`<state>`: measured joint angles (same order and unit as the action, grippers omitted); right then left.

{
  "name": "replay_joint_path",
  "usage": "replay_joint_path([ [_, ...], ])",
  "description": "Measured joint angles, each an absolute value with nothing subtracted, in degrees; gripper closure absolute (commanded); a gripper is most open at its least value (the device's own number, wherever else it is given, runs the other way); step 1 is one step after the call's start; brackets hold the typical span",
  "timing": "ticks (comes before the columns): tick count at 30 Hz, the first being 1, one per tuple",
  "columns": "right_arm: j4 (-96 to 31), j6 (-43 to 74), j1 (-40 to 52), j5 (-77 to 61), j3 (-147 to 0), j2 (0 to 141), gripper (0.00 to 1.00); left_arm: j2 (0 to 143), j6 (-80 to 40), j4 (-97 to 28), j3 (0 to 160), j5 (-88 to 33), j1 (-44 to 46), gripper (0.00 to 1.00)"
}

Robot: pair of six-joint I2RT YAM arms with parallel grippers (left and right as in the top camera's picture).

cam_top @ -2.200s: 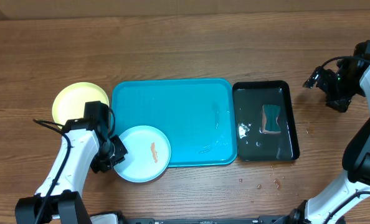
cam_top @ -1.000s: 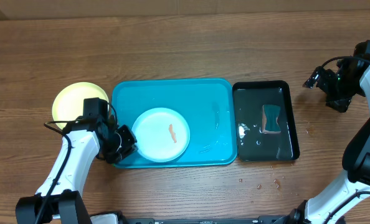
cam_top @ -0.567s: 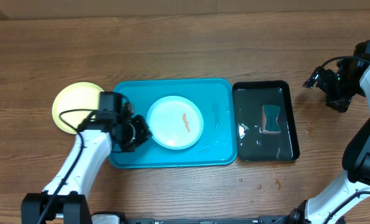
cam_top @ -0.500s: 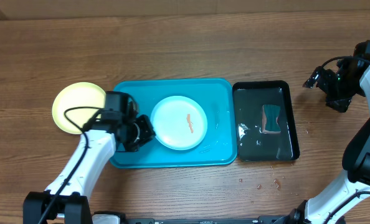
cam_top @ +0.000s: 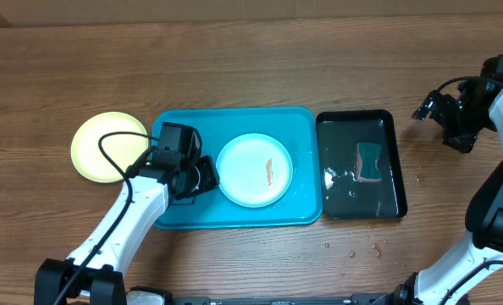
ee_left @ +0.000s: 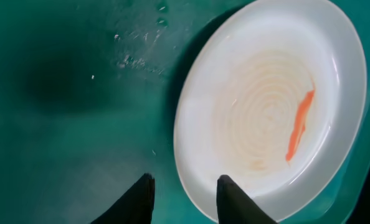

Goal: Clean dirty plates on tray and stack at the side
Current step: 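Slide the light-blue plate right to the tray center with left gripper, then lower right gripper into the black basin toward the sponge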

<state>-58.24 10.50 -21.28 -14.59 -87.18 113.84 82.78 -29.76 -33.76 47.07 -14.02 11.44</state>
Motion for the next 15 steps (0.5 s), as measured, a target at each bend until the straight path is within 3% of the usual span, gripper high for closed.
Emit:
replay_joint_path([
  [11,-58.3,10.5,-21.3,-14.6,-87.2,113.8,0.00,88.0,-20.8,-34.1,55.2,-11.9,11.4,0.62],
  [15,-58.3,10.5,-21.3,-14.6,-87.2,113.8,0.00,92.8,-19.0,-32.5,55.2,-11.3,11.4,0.73],
])
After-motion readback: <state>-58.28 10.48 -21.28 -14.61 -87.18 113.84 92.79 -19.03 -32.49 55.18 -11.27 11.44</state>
